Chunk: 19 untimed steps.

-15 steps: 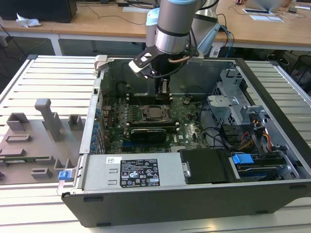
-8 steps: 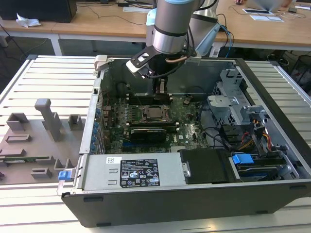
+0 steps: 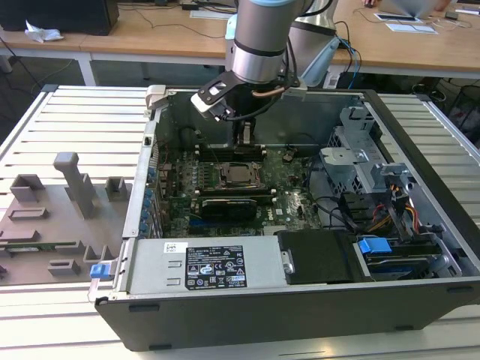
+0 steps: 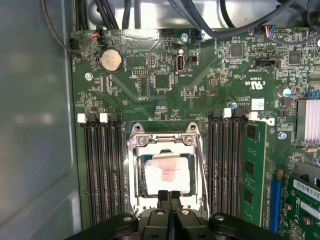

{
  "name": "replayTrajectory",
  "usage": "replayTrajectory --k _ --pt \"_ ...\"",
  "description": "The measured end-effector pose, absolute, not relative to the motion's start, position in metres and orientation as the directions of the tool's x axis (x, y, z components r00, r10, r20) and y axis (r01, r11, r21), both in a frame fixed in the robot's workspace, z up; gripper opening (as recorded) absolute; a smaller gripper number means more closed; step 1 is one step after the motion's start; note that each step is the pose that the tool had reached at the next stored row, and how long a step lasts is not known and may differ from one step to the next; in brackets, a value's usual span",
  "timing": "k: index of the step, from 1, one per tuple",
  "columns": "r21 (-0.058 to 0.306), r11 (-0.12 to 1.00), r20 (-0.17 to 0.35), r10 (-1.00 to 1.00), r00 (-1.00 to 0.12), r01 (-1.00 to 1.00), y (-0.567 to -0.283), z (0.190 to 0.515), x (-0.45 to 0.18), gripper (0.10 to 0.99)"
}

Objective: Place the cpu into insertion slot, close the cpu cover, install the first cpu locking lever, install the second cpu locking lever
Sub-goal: 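Close the cpu cover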

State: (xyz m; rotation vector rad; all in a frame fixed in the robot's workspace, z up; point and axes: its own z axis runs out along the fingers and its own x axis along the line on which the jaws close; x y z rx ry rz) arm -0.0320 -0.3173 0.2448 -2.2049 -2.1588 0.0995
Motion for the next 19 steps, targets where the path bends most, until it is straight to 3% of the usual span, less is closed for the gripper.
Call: replayTrajectory --k 19 --pt "-0.084 -0.021 -0.008 1.000 0.021 0.996 -0.317 0.243 -0.047 0.106"
